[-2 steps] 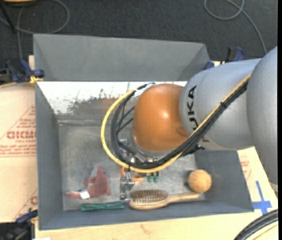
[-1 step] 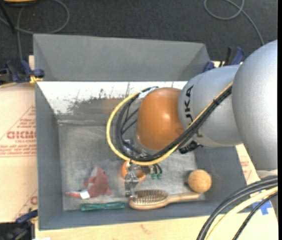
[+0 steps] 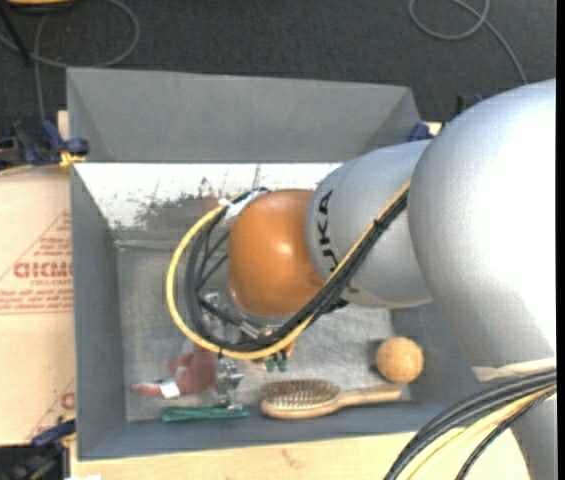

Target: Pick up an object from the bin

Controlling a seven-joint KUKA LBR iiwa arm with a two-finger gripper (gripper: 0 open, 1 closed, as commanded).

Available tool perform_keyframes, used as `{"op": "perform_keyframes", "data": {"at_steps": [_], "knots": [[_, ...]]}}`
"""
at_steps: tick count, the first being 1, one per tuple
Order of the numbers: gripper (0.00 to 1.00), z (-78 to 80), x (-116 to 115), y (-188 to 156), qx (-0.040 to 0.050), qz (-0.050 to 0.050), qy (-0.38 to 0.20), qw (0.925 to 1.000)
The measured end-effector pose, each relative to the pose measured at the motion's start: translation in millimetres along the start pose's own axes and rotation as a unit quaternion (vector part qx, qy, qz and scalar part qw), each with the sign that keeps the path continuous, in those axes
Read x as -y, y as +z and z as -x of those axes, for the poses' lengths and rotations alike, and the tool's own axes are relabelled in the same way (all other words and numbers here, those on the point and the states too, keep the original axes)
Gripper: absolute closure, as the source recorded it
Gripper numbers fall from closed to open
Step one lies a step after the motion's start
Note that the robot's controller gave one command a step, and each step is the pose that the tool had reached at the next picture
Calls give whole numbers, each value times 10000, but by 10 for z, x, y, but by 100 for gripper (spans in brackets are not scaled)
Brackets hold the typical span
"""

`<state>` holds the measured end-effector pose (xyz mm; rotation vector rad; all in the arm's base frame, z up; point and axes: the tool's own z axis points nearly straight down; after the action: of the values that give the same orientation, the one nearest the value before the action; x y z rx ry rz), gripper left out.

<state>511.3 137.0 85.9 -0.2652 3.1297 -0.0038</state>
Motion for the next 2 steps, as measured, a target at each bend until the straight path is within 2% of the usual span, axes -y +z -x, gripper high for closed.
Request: {"op": "perform_keyframes", "data": {"at_steps": [1, 2], "knots": [[100, -248, -212, -30, 69, 21, -74, 9999], [100, -248, -211, -30, 68, 22, -68, 10000]]}}
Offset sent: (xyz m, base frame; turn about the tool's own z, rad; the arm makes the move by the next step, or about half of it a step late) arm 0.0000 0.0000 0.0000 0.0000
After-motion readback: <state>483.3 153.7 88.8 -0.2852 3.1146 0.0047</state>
